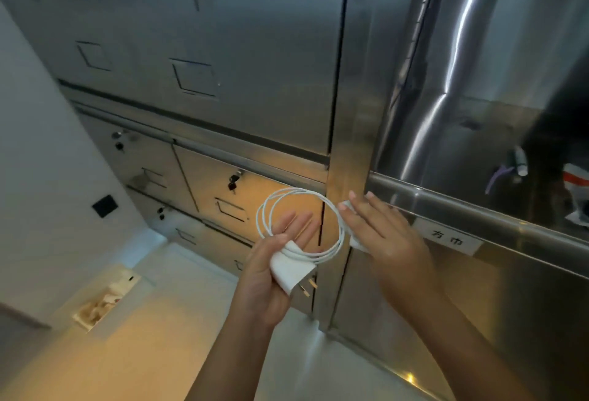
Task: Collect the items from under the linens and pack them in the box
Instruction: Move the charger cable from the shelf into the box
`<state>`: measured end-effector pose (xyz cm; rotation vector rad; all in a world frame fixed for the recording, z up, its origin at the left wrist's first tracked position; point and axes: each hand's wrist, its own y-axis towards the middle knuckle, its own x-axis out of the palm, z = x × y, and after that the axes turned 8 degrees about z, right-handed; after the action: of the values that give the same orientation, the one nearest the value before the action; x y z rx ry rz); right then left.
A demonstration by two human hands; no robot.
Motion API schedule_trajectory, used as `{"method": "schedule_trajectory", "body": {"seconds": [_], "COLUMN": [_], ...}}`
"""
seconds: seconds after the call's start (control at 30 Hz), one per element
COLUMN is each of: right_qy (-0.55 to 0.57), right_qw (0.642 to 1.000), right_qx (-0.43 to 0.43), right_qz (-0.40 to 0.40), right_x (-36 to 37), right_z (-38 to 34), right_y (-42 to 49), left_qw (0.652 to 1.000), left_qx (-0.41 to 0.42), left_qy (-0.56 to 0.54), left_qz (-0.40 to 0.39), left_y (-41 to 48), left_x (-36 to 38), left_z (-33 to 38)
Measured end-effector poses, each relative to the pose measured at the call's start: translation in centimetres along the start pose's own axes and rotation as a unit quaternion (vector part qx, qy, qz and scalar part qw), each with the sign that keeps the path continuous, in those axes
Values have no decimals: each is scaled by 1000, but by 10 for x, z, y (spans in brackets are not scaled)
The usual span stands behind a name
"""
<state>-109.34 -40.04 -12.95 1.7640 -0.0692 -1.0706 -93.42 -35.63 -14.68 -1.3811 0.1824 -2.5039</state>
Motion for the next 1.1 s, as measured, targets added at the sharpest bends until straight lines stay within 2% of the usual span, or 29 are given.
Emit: {"method": "schedule_trajectory", "body": {"seconds": [0.4, 0.53, 0.73, 1.1], "right_qy": [169, 208, 252, 315], "right_qw": [975, 959, 939, 917], "right_qx": [-140, -174, -214, -232], "right_qz": [-29, -81, -99, -74], "right_x": [95, 133, 209, 363], "right_z": [-159, -202, -251, -322], "right_y": [27, 42, 79, 190], "left_qw": [978, 962, 941, 906], "left_qx": [150, 192, 237, 308], "left_qy": [-75, -98, -114, -118], "left_qz": [126, 168, 211, 264], "left_y": [-81, -89, -72, 9], "left_x": [-127, -170, -223, -281], "left_z": [119, 153, 209, 351]}}
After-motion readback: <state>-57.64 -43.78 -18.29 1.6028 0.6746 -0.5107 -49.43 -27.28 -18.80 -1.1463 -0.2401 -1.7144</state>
